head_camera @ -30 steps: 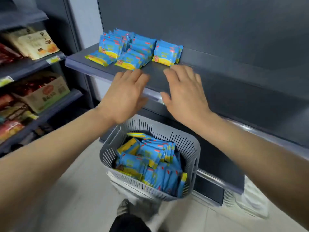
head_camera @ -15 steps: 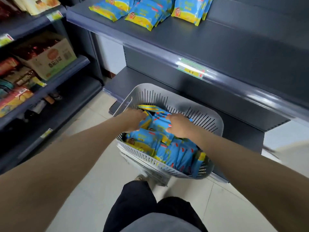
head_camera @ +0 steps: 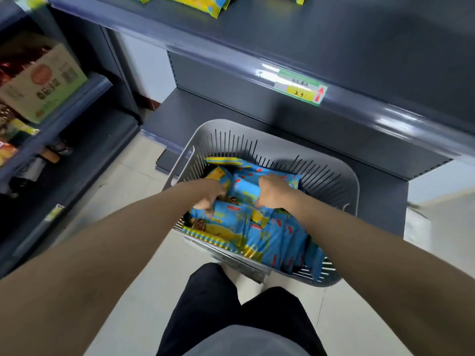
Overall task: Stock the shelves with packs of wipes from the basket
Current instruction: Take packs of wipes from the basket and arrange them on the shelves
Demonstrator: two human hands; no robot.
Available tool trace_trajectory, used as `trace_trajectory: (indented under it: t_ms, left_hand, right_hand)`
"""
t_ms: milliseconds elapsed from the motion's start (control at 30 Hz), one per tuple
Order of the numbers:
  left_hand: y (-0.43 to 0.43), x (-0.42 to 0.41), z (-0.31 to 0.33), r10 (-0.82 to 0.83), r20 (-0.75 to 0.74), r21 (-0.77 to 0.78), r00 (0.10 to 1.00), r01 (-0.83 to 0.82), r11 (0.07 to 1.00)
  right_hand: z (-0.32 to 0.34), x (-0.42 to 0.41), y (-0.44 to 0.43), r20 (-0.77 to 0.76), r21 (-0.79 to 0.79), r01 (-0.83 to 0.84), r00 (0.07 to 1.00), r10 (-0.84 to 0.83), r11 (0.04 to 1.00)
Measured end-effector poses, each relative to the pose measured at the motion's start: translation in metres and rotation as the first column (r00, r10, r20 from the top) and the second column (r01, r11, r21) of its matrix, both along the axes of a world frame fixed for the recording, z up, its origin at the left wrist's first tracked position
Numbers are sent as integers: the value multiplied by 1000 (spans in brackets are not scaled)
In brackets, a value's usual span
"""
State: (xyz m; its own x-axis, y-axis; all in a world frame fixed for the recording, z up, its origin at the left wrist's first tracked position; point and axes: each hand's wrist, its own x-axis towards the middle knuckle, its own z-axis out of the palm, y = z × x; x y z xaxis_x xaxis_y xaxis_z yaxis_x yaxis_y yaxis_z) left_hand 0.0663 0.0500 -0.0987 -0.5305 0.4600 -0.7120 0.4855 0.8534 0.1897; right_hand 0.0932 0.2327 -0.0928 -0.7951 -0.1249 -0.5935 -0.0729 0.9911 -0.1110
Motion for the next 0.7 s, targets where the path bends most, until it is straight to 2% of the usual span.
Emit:
trace_trajectory:
  t_ms: [167,333,400,533,633,700]
  left_hand:
    - [-1,3,4,-45,-35,-3,998,45,999]
    - [-2,2,25,-139,-95,-25,986,138,990]
    - [0,-4,44,-173,-142,-12,975,173,985]
    - [6,-26,98,-188,-200,73,962,206,976]
    - [8,-43,140,-149,-294,197,944,212,957]
    - [11,-55,165,-118,-365,276,924,228,934]
  right_hand:
    - [27,-5,4,-4,-33,26,1000,-26,999]
    - [75,-11,9,-97,2,-48,994,48,999]
    - [101,-15,10,-144,-21,-17,990,14,1000]
    - [155,-26,13,-245,-65,10,969,-26,998]
    - [194,-41,17,-362,-50,10,932,-28,999]
    - [217,-54,24,-435,-75,60,896,-87,995]
